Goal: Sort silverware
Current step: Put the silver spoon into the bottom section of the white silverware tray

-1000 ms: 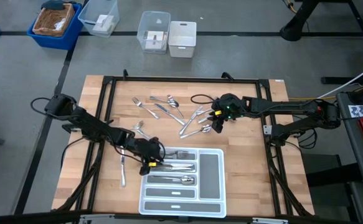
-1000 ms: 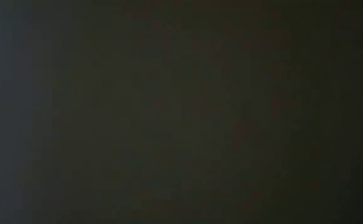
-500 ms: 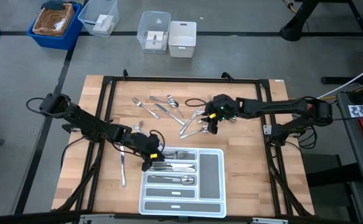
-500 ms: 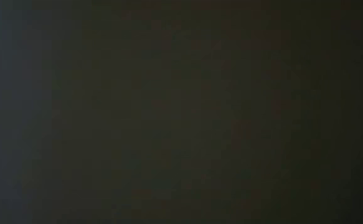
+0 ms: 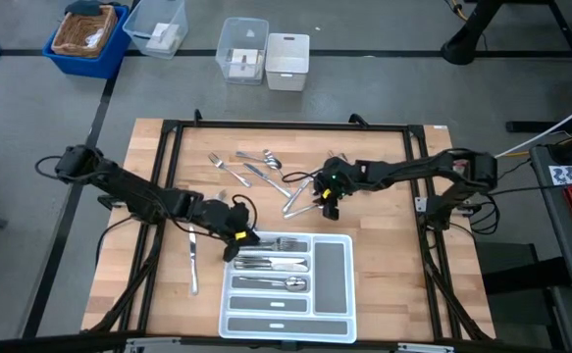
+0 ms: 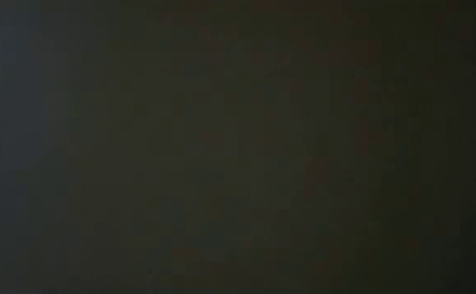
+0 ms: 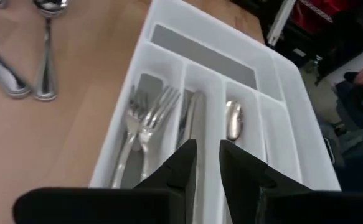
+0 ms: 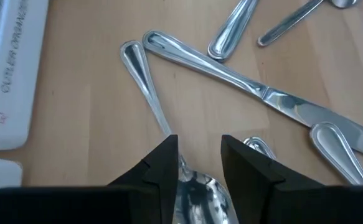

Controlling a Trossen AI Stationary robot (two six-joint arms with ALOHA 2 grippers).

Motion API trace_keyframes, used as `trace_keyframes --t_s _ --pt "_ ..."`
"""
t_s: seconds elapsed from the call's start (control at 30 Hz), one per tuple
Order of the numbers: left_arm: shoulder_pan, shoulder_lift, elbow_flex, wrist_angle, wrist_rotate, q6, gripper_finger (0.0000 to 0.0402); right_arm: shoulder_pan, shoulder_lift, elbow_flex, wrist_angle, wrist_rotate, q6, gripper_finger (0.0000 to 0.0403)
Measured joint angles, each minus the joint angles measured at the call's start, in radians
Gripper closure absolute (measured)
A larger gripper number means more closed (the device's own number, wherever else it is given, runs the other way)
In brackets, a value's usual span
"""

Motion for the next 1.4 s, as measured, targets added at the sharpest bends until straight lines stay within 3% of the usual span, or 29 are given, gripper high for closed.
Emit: trace_keyframes --t_s 0.3,0.5,0.8,1.07,1.27,1.4 --pt "0.045 0.000 0.000 -0.024 -0.002 -0.008 0.0343 0.056 0.067 0.000 0.035 -0.012 -0.101 0.0279" --pt "0.067 -0.001 0.000 -0.033 -0.002 -0.020 0.0343 0.092 0.108 0.000 0.038 0.151 -0.104 0.0279" --pt "0.069 -0.001 0.000 -0.033 -0.001 -0.020 0.0343 0.089 0.137 0.002 0.045 0.100 -0.104 0.0290" --pt "0.069 -0.003 0.000 -0.034 -0.001 -0.020 0.0343 0.090 0.139 0.002 0.042 0.046 -0.051 0.0387" --pt "0.069 -0.034 0.000 -0.032 -0.001 -0.060 0.0343 0.090 0.140 0.003 0.042 0.016 0.043 0.0376" --pt "0.069 -0.100 0.000 -0.035 -0.001 -0.075 0.0343 0.090 0.144 0.037 0.009 -0.016 0.087 0.0390"
